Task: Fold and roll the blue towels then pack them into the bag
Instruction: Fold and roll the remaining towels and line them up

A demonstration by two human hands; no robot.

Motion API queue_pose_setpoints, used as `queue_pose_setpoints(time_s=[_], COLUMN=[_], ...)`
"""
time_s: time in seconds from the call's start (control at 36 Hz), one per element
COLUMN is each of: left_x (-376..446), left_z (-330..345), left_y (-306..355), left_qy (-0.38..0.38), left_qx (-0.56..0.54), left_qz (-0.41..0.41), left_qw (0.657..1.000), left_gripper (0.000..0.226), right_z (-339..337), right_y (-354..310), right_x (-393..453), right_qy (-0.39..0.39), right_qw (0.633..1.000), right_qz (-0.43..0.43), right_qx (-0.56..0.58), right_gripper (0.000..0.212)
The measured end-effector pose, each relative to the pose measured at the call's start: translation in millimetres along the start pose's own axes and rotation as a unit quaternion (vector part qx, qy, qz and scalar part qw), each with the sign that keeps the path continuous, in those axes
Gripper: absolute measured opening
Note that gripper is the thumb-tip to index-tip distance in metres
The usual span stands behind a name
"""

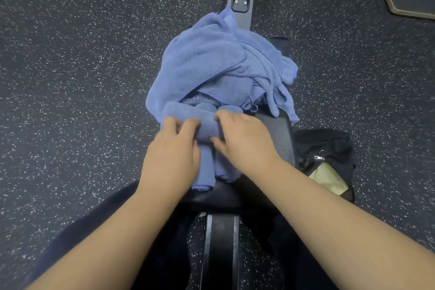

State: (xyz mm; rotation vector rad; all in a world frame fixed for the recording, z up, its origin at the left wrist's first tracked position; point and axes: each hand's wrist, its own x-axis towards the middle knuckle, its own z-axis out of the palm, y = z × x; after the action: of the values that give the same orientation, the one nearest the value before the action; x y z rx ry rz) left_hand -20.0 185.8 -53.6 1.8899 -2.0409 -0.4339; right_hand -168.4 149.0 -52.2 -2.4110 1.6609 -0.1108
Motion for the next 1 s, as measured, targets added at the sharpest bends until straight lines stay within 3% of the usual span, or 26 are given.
queue_pose_setpoints(time_s=[0.28, 0.69, 1.0], left_x=[1, 10, -8], left_z=[17, 16, 29], left_y=[12, 34, 83], left_qy=[-0.028, 0.071, 0.101], left_qx=[-0.143, -0.299, -0.351], left_qz=[0.013, 0.051, 0.049], left_qw=[0.989, 0.95, 0.929], left_gripper=[0.052, 0.039, 0.031], right_z=[-2, -17, -36], right_y=[4, 13, 23], right_x=[-4, -12, -68], right_qy=[-0.003, 0.027, 0.047], right_qw=[0.996, 0.95, 0.934], right_qz=[0.055, 0.131, 0.191], right_qx=[0.068, 0.283, 0.297], right_gripper=[0.057, 0.054, 0.048])
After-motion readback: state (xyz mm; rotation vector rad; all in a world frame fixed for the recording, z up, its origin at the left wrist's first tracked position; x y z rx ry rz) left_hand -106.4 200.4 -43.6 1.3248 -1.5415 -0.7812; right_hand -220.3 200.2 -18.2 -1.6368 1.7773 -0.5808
